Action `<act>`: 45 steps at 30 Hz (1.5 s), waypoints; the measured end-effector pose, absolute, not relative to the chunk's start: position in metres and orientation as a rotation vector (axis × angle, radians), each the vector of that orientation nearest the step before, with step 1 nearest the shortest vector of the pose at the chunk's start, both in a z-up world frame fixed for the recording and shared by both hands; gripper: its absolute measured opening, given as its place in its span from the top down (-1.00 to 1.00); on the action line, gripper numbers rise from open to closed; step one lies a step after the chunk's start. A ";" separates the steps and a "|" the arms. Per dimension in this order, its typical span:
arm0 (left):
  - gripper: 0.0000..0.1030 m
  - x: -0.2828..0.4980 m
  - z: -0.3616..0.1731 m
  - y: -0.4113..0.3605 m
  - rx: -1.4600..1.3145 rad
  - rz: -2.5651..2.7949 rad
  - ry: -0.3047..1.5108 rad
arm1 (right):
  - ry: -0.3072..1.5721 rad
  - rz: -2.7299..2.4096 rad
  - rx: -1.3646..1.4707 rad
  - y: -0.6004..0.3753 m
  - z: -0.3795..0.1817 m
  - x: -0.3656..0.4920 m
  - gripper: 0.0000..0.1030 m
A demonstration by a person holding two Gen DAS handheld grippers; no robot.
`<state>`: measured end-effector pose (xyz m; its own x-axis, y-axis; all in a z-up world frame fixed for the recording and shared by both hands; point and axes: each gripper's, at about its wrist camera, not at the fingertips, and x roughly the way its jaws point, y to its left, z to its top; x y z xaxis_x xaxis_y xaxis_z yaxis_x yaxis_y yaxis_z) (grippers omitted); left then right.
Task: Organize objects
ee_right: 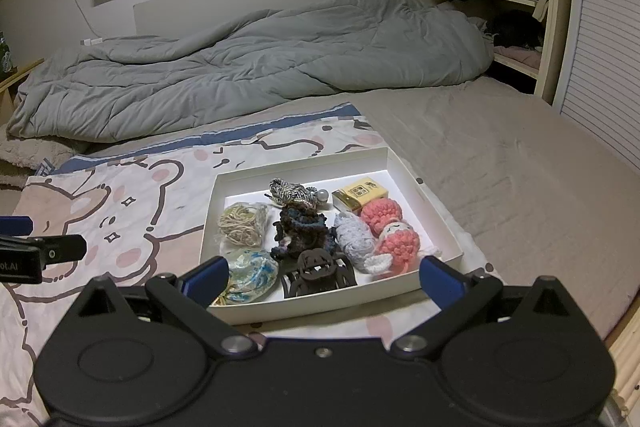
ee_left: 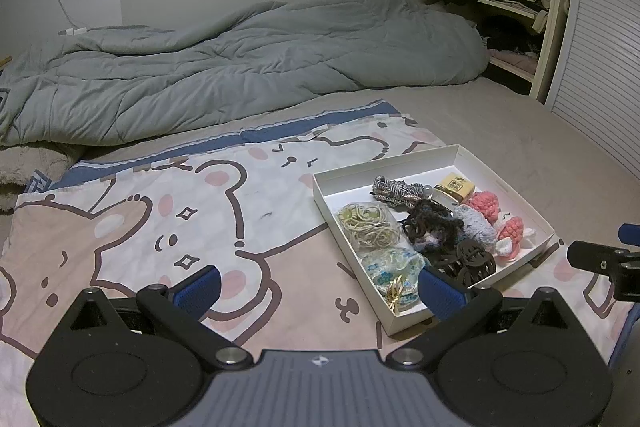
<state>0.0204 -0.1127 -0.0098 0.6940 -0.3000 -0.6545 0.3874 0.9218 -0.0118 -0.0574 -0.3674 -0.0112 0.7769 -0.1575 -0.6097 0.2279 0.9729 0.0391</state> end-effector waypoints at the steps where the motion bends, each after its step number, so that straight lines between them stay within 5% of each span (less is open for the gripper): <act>1: -1.00 0.020 -0.010 -0.113 0.131 -0.385 0.707 | 0.649 -0.209 0.113 -0.367 -0.011 -0.057 -0.99; 45: -1.00 0.020 -0.012 -0.113 0.137 -0.390 0.719 | 0.651 -0.211 0.114 -0.367 -0.013 -0.057 -0.99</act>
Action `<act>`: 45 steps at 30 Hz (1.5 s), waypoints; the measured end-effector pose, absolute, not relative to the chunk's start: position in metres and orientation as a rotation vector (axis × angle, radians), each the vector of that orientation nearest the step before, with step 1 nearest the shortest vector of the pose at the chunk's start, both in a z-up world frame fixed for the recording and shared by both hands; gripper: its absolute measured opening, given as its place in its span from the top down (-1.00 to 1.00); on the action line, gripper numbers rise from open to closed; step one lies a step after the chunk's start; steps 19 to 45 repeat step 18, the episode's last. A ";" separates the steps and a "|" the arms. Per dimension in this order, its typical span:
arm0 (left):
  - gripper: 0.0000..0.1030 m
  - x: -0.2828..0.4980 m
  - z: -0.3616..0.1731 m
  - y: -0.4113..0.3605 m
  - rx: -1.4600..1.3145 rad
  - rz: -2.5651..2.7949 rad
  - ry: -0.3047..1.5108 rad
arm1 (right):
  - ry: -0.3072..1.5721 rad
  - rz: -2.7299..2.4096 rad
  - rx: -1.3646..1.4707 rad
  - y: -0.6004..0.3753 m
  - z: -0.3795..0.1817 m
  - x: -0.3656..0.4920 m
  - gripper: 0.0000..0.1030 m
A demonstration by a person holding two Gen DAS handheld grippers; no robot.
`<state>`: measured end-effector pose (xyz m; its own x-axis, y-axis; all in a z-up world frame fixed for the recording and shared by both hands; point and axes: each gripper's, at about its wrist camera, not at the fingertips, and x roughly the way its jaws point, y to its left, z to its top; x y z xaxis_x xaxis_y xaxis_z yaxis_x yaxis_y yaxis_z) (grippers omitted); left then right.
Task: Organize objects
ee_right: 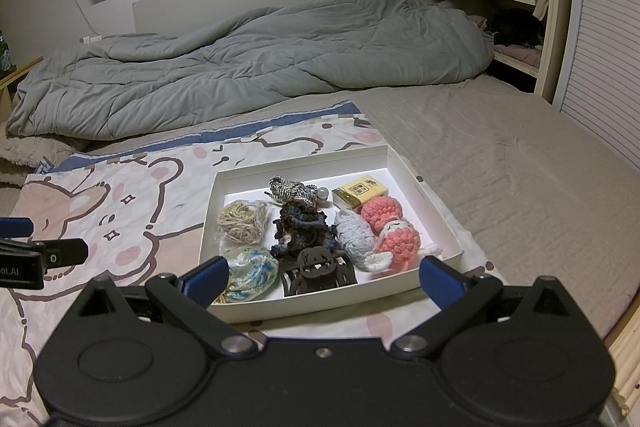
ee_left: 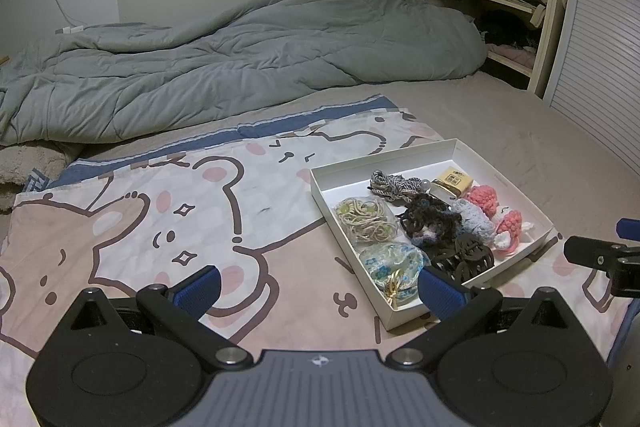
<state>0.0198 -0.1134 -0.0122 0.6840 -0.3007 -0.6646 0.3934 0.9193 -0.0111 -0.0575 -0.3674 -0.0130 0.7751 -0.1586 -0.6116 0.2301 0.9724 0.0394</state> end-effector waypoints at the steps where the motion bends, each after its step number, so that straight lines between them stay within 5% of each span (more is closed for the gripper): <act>1: -1.00 0.020 -0.012 -0.113 0.137 -0.390 0.719 | 0.651 -0.211 0.115 -0.367 -0.013 -0.057 -0.99; 45: -1.00 0.019 -0.011 -0.114 0.139 -0.395 0.719 | 0.656 -0.209 0.113 -0.367 -0.016 -0.057 -0.99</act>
